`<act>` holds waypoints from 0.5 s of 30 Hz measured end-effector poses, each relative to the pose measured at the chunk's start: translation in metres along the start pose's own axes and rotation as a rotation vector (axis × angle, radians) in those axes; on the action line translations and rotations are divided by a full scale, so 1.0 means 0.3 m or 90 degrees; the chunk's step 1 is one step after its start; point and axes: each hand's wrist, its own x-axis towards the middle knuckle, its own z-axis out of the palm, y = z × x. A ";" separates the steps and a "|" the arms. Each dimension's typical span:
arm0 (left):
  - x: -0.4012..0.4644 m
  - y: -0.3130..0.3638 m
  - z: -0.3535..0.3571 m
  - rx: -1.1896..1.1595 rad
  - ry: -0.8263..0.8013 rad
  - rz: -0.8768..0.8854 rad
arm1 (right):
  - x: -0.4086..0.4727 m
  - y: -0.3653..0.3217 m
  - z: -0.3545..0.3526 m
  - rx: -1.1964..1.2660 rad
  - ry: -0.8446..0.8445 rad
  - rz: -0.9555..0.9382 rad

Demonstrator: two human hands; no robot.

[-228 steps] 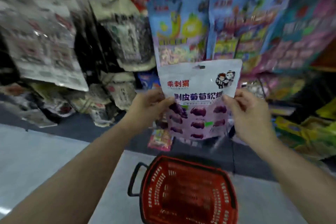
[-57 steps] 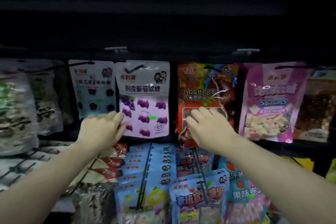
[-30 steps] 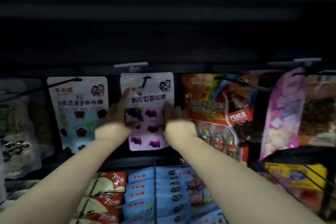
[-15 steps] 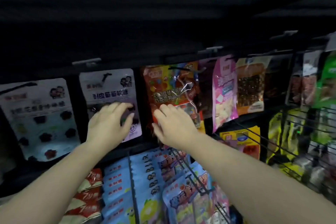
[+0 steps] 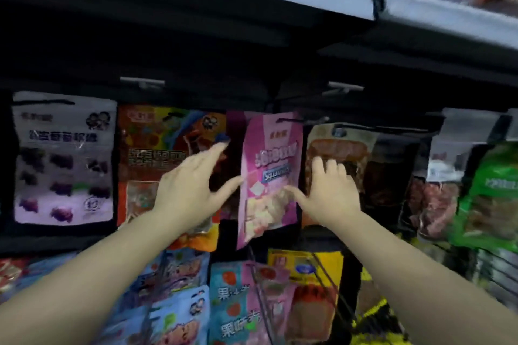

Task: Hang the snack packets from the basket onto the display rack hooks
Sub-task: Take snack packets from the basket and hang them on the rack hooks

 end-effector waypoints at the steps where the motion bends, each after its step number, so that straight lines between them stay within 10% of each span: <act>1: 0.022 0.033 0.016 0.001 -0.027 -0.058 | 0.028 0.020 0.004 -0.007 -0.017 -0.023; 15: 0.304 0.030 0.240 0.133 -0.075 -0.358 | 0.196 0.001 0.140 0.169 -0.212 -0.098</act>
